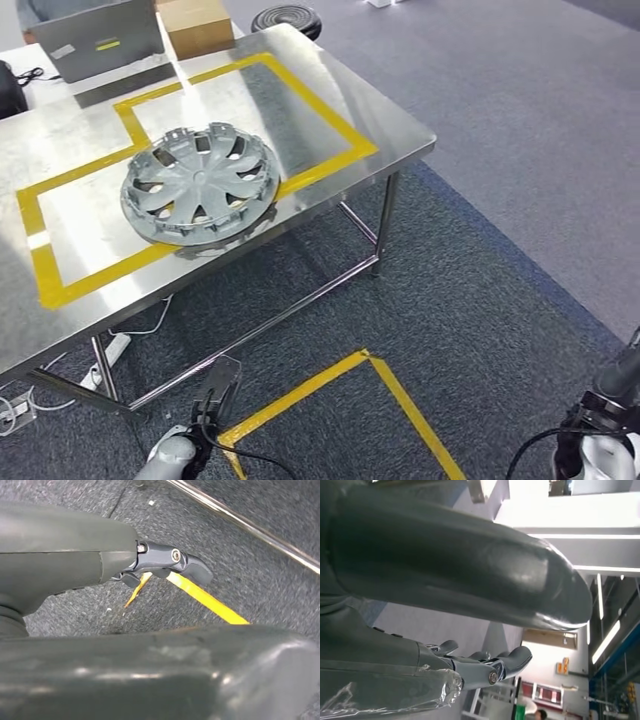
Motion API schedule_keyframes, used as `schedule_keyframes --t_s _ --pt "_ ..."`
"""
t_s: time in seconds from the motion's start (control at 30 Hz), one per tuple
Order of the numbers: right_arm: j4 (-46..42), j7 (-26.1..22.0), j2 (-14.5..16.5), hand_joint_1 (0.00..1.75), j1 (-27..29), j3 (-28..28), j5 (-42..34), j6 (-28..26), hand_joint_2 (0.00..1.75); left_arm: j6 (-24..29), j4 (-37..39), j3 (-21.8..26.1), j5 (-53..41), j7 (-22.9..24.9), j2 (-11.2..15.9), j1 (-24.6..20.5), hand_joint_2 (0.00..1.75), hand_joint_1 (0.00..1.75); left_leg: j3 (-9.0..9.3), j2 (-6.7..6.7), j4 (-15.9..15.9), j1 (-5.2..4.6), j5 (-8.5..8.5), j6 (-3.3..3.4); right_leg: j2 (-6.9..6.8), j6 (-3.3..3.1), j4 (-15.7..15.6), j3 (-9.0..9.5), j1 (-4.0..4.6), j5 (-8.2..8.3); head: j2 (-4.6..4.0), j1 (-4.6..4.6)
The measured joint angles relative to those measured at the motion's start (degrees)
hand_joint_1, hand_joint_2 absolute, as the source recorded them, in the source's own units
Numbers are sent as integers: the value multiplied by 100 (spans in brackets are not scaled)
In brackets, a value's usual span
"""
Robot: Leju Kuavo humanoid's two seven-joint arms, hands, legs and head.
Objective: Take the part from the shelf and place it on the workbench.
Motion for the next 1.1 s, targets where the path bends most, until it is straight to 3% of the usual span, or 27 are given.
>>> schedule_keyframes --t_s 0.03,0.07,0.13,0.2,0.27,0.33,0.4,0.47,0.53,0.57,0.6,0.63,0.7,0.73,0.77,0.83,0.87,0.93,0.97,1.03,1.07,1.1 --pt "-1 1 2 0 5 2 0 3 0 -2 0 0 0 2 5 9 0 0 -130 -27 268 7 -73 -11 77 1 0 -6 -7 4 0 -1" --pt "-1 1 4 0 10 3 0 5 0 -3 0 0 0 4 11 12 0 0 -179 -40 354 16 -33 -20 158 6 1 -10 -15 9 0 1" --pt "-1 3 5 0 12 4 0 7 0 -13 0 0 -3 5 19 4 0 0 21 -97 -91 48 330 -39 328 39 5 -12 -44 24 0 0" --pt "-3 8 6 0 2 10 1 6 0 -32 0 -3 -9 5 22 -10 0 0 343 -351 -802 116 636 -58 487 106 31 -47 -61 36 0 -5" --pt "-13 14 7 0 -1 21 4 1 0 -48 0 -8 -14 8 22 -13 0 0 479 -522 -1127 145 685 -28 621 189 37 -109 -72 68 0 -14" --pt "-21 16 7 0 35 28 7 -11 0 -55 0 -9 -17 10 23 -19 0 0 486 -431 -1154 132 690 58 700 260 0 -157 -94 109 0 -19" --pt "-26 16 7 0 62 30 9 -23 0 -59 0 -9 -17 8 23 -29 0 0 498 -309 -1171 131 708 141 448 304 168 -268 -74 12 0 22" --pt "-31 16 8 0 51 34 10 -33 0 -61 0 -9 -17 7 25 -14 0 0 505 -170 -1178 105 705 195 68 321 797 -571 -46 -305 0 68" --pt "-31 17 9 0 67 38 10 -42 0 -61 0 -9 -17 7 29 11 0 0 508 -20 -1177 71 691 223 -52 320 1493 -898 -46 -580 0 72" --pt "-31 17 9 0 88 39 9 -44 0 -61 0 -9 -17 7 30 17 0 0 512 53 -1176 59 683 231 -64 309 1610 -945 -43 -587 0 73" --pt "-32 17 9 0 106 39 9 -45 0 -61 0 -9 -16 7 28 19 0 0 522 125 -1176 49 672 235 -76 291 1503 -874 -36 -494 0 73" --pt "-36 17 9 0 117 40 10 -46 0 -61 0 -9 -16 7 27 19 0 0 539 194 -1176 41 658 235 -120 266 1198 -695 -23 -331 0 73" --pt "-59 16 9 0 112 42 11 -47 0 -61 0 -9 -14 7 26 18 0 0 579 316 -1169 14 618 207 -359 206 450 -259 38 -71 0 72" --pt "-73 15 11 0 107 43 11 -48 0 -61 0 -9 -14 7 27 19 0 0 595 372 -1167 -3 601 186 -448 179 216 -120 71 -18 0 67" --pt "-84 15 14 0 108 43 10 -49 0 -61 0 -9 -13 7 27 19 0 0 607 426 -1168 -18 590 164 -487 156 109 -60 98 -14 0 65" --pt "-97 15 17 0 133 43 10 -52 0 -61 0 -9 -11 7 24 17 0 0 621 531 -1186 -24 579 117 -358 106 82 -65 110 5 0 62" --pt "-109 14 19 0 151 43 12 -55 0 -62 0 -9 -11 7 22 11 0 0 619 486 -1170 -15 549 87 -289 80 63 -68 99 20 0 60" --pt "-135 10 28 0 153 51 15 -55 0 -66 0 -15 -11 7 20 4 0 0 501 230 -884 2 341 35 -158 30 22 -59 58 49 0 41" --pt "-144 8 38 0 149 62 17 -55 0 -69 0 -24 -11 7 20 10 0 0 360 74 -568 9 170 22 -92 18 15 -59 43 54 0 30" --pt "-147 9 57 0 151 83 17 -54 0 -75 0 -44 -11 7 22 39 0 0 -1 -39 160 11 -119 6 57 6 14 -59 28 56 0 20" --pt "-147 10 63 0 160 89 17 -54 0 -76 0 -54 -11 7 23 50 0 0 -120 -50 360 13 -130 -2 134 7 15 -59 21 57 0 20" --pt "-147 12 70 0 169 95 18 -54 0 -76 0 -60 -11 7 24 55 0 0 -145 -53 354 17 -27 -10 204 10 15 -57 11 60 0 20"
